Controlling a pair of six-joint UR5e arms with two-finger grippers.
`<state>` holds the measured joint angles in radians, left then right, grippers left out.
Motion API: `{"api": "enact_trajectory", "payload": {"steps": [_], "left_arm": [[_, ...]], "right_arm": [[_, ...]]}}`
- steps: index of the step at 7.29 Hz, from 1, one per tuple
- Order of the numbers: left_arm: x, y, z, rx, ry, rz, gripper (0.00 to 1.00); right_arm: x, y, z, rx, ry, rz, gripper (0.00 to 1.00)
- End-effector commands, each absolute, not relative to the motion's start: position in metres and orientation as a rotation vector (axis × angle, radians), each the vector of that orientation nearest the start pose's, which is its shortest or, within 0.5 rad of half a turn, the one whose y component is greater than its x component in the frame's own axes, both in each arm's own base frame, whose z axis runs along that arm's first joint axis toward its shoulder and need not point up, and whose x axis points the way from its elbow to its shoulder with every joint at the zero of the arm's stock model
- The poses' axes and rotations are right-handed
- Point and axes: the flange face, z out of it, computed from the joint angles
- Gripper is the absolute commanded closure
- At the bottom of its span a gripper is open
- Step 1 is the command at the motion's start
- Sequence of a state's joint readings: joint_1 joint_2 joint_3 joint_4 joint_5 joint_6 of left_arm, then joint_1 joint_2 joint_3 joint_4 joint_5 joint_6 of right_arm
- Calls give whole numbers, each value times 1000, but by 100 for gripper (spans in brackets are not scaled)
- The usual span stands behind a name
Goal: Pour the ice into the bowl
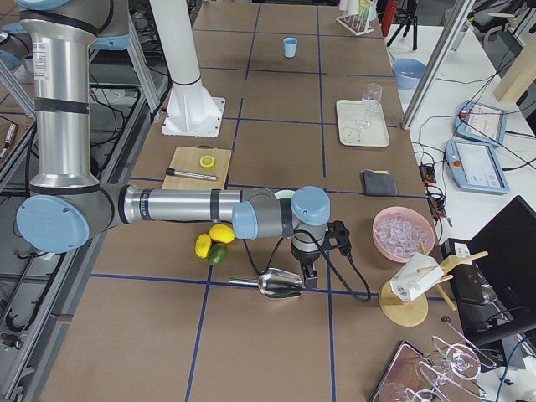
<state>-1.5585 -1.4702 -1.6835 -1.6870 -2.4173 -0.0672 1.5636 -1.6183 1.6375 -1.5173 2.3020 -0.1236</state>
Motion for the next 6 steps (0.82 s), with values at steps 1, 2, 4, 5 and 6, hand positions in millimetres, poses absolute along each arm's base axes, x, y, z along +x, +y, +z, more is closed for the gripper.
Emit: {"api": "enact_trajectory", "payload": {"steps": [1,2,4,5,6], "left_arm": [[-53,-456,633,88,856,3,0],[-53,-460,635,86,841,3,0],[-53,-459,634,86,839,3,0],[-52,-459,634,84,839,4,0],[-52,-459,634,85,839,4,0]], "right_arm": [[88,-452,679,43,-734,-85,0],[88,-452,680,32,-737,-74,0],[88,-454,692,-7,-744,-52,0],[88,-451,681,26,-733,-76,0],[85,-451,682,22,-734,-79,0]]}}
